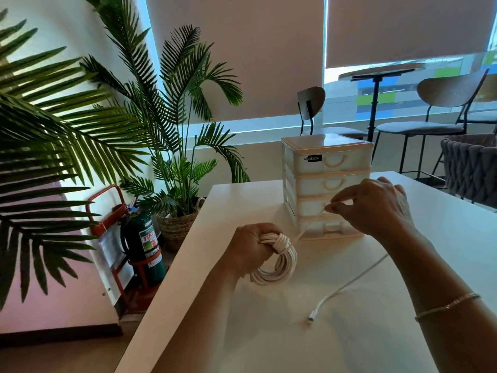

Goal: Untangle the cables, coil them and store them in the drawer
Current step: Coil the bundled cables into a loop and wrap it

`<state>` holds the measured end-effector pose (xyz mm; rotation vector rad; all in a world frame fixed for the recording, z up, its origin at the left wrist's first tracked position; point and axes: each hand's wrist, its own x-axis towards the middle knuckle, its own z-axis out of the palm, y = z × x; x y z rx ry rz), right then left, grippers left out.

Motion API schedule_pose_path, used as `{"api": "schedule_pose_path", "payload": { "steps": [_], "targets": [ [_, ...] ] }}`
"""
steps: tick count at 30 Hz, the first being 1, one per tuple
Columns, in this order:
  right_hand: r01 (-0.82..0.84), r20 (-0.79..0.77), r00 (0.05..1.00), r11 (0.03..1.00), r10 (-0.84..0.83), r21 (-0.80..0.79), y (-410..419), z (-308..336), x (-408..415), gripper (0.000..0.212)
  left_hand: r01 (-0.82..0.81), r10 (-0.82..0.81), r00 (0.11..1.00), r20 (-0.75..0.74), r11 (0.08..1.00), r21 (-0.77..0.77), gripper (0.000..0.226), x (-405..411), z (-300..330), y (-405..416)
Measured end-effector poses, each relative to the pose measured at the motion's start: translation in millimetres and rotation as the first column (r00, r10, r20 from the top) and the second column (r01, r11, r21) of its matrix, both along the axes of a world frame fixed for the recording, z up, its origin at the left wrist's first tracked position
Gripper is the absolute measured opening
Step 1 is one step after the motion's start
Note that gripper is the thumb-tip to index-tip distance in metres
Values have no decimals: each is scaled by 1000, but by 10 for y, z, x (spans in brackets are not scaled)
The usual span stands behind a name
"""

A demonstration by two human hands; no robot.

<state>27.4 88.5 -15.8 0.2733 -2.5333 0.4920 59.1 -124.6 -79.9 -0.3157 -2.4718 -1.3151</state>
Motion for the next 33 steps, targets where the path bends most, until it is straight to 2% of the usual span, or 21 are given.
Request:
{"api": "schedule_pose_path", "payload": {
  "steps": [3,8,12,14,19,22,25,28,29,30,31,32,33],
  "targets": [
    [13,-16,1000,998,-14,-58,-21,-37,-63,27,78,-82,996,47,992,95,34,20,22,48],
    [30,30,999,992,-27,-123,-99,-150,-125,28,188,-213,974,73,948,258,28,54,33,127],
    [39,75,997,991,-29,-130,-231,-244,-125,29,207,-230,972,40,927,312,34,95,62,178],
    [39,123,992,994,-26,-103,-297,-282,-130,30,201,-220,975,14,915,351,37,113,81,194],
    [-1,356,934,998,-19,57,-425,-332,-91,28,204,-220,975,-5,893,401,50,174,113,237],
    [-91,400,916,990,41,106,-469,-365,-78,23,230,-245,970,-13,891,391,42,197,109,245],
    [-237,457,879,957,139,165,-492,-352,-19,37,247,-263,965,-7,895,372,40,207,110,249],
    [-368,483,841,912,246,178,-463,-319,38,37,226,-237,971,-16,904,362,42,194,122,232],
    [-391,473,824,917,311,80,-440,-310,39,34,204,-209,978,-25,906,370,41,182,121,220],
    [-398,431,807,911,403,-108,-403,-318,20,27,170,-168,985,-38,909,380,41,167,119,209],
    [-395,337,794,851,506,-346,-365,-319,13,17,127,-118,992,-47,911,392,39,149,118,195],
    [-387,239,770,731,592,-562,-332,-307,24,14,86,-72,996,-49,909,407,38,132,117,187],
    [-385,166,739,612,653,-691,-312,-287,47,14,48,-32,998,-46,906,421,36,120,115,184]
  ]
}}
